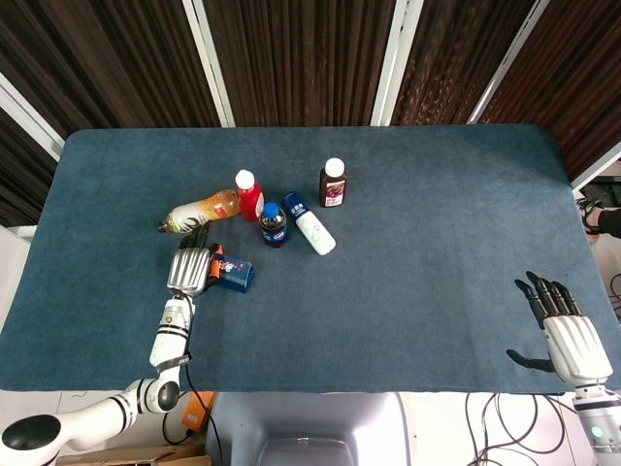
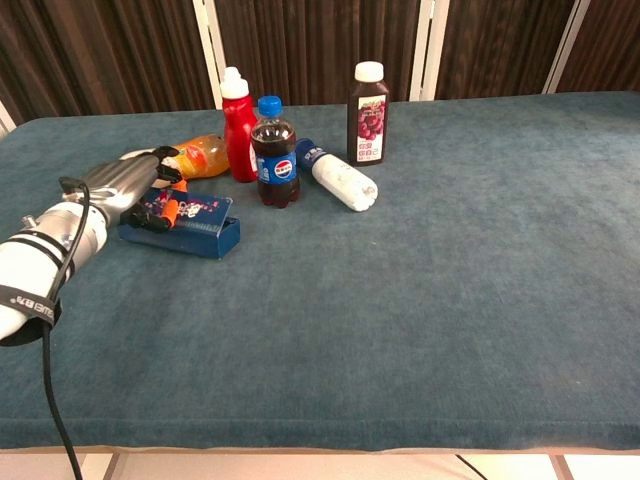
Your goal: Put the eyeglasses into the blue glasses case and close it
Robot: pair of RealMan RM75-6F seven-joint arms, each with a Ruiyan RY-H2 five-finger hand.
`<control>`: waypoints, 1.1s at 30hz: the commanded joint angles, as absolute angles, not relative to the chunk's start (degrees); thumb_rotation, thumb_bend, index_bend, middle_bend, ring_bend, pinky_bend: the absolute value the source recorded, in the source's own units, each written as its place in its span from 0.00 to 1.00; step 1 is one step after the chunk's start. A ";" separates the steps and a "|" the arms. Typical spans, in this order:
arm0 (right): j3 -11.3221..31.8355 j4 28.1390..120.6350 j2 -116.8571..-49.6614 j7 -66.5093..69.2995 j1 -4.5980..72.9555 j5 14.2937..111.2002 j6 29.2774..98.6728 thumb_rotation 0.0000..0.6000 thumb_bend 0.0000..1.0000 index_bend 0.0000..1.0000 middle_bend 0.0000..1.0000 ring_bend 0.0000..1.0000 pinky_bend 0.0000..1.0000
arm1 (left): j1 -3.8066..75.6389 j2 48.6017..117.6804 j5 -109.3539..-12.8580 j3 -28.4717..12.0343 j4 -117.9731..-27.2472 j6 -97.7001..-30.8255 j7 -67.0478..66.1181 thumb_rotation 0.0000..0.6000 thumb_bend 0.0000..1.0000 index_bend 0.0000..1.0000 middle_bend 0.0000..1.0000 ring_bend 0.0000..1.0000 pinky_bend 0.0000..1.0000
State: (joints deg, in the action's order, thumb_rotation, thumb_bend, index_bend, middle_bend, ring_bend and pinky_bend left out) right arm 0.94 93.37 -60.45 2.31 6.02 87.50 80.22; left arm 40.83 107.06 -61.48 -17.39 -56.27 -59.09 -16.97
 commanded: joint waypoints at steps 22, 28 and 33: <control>0.96 93.31 -60.39 2.45 5.97 87.50 80.30 1.00 0.08 0.00 0.00 0.00 0.00 | 41.38 107.94 -61.77 -17.84 -54.48 -59.58 -16.43 1.00 0.36 0.00 0.00 0.00 0.16; 0.95 93.22 -60.46 2.28 6.00 87.47 80.20 1.00 0.08 0.00 0.00 0.00 0.00 | 39.98 105.56 -64.23 -17.35 -59.28 -62.98 -14.81 1.00 0.37 0.00 0.00 0.00 0.16; 0.88 93.29 -60.60 1.76 6.04 87.50 80.08 1.00 0.08 0.00 0.00 0.00 0.00 | 36.34 99.41 -68.07 -15.14 -69.28 -68.15 -14.45 1.00 0.37 0.00 0.00 0.00 0.16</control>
State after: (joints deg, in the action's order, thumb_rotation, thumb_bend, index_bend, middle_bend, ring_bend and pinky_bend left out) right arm 0.89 93.28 -60.58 1.77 6.04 87.49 80.08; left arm 38.74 103.24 -65.62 -16.61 -63.74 -65.01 -14.90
